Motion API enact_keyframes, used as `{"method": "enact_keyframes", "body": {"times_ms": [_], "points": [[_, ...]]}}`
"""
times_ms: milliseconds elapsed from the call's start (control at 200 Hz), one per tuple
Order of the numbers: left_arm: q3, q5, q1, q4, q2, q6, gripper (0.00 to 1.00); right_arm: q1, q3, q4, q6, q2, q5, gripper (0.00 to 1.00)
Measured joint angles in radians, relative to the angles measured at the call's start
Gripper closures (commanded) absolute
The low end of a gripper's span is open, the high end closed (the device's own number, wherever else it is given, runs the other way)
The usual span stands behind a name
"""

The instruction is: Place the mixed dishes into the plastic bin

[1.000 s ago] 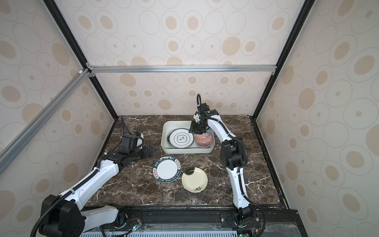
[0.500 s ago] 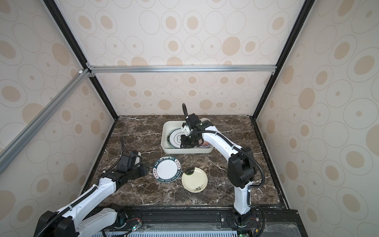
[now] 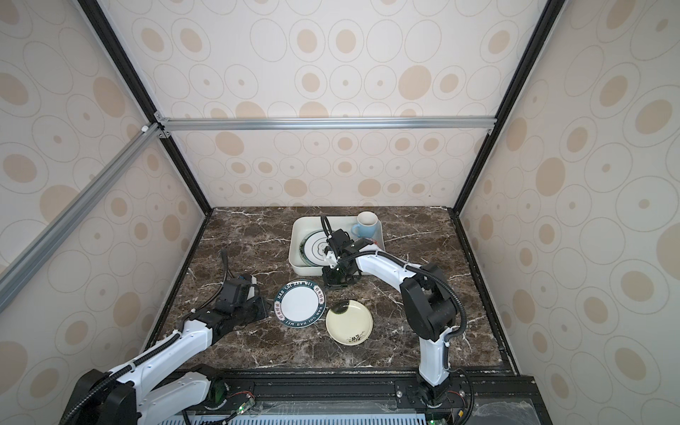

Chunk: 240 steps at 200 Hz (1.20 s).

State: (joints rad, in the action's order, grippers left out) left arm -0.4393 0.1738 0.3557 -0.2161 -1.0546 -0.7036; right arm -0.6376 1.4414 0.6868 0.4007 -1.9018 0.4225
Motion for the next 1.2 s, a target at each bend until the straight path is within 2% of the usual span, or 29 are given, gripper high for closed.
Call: {"method": "enact_keyframes", "body": {"times_ms": [255,1200], "points": [[0.001,-0.001,0.018,0.042,-0.083,-0.005,0.83,0.000,-0.006,-0.026,0.003,0.000,0.000,0.79],[-0.014,0.002,0.025,0.114,-0.168,-0.003,0.90,0.025,-0.006,-0.041,0.014,-0.076,0.053,0.76]]}}
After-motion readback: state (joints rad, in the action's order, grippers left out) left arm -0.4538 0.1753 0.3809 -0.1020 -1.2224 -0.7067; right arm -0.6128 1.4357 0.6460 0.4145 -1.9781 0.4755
